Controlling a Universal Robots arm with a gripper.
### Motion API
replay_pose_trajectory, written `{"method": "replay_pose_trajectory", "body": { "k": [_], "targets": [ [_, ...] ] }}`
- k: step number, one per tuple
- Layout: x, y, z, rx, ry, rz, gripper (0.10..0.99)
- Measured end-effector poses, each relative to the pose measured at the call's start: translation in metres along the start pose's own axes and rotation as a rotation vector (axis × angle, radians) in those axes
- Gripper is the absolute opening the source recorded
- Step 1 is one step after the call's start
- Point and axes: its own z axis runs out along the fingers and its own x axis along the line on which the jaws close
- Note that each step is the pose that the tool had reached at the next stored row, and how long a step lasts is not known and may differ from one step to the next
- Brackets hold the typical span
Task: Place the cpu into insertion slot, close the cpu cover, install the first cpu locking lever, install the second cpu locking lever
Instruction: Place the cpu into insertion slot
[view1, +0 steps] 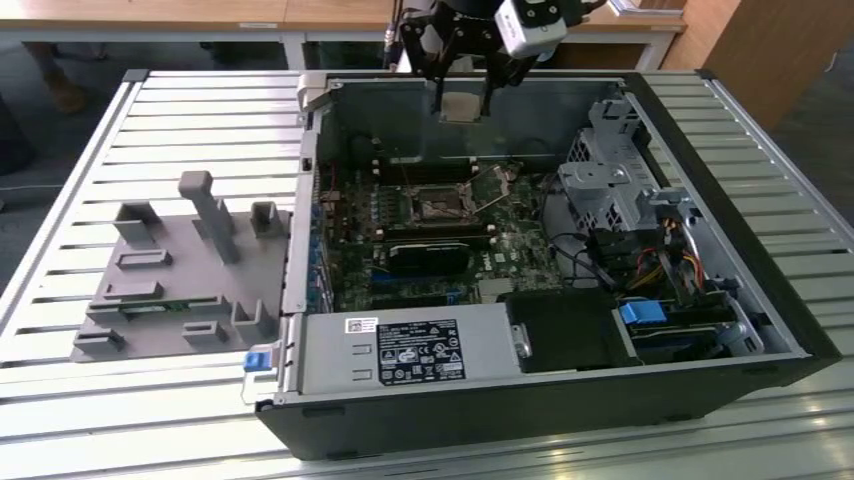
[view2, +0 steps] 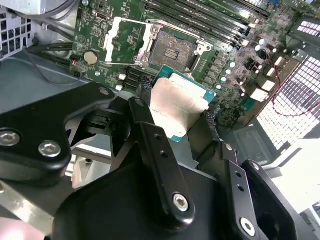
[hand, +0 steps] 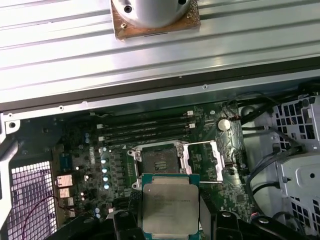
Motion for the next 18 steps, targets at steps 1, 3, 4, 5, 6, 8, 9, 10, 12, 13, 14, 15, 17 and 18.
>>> {"method": "replay_pose_trajectory", "body": {
  "k": [1,3,4,5,6,8,9,10,12,13,14,15,17,18],
  "targets": [
    [0.0000,0.0000,0.0000,0.000,-0.0006,0.006,0.541],
    [0.0000,0.0000,0.0000,0.000,-0.0015,0.017,0.541],
    [0.0000,0.0000,0.0000,0.000,-0.0020,0.022,0.541],
    [0.0000,0.0000,0.0000,0.000,-0.0025,0.027,0.541],
    [0.0000,0.0000,0.0000,0.000,-0.0029,0.032,0.541],
    [0.0000,0.0000,0.0000,0.000,-0.0036,0.041,0.541],
    [0.0000,0.0000,0.0000,0.000,-0.0041,0.045,0.541],
    [0.0000,0.0000,0.0000,0.000,-0.0044,0.049,0.541],
    [0.0000,0.0000,0.0000,-0.001,-0.0050,0.056,0.541],
    [0.0000,0.0000,0.0000,-0.001,-0.0053,0.059,0.541],
    [0.0000,0.0000,0.0000,-0.001,-0.0055,0.062,0.541],
    [0.0000,0.0000,0.0000,-0.001,-0.0057,0.064,0.541],
    [0.0000,0.0000,0.0000,-0.001,-0.0062,0.069,0.541],
    [0.0000,0.0000,0.0000,-0.001,-0.0063,0.071,0.541]
  ]
}}
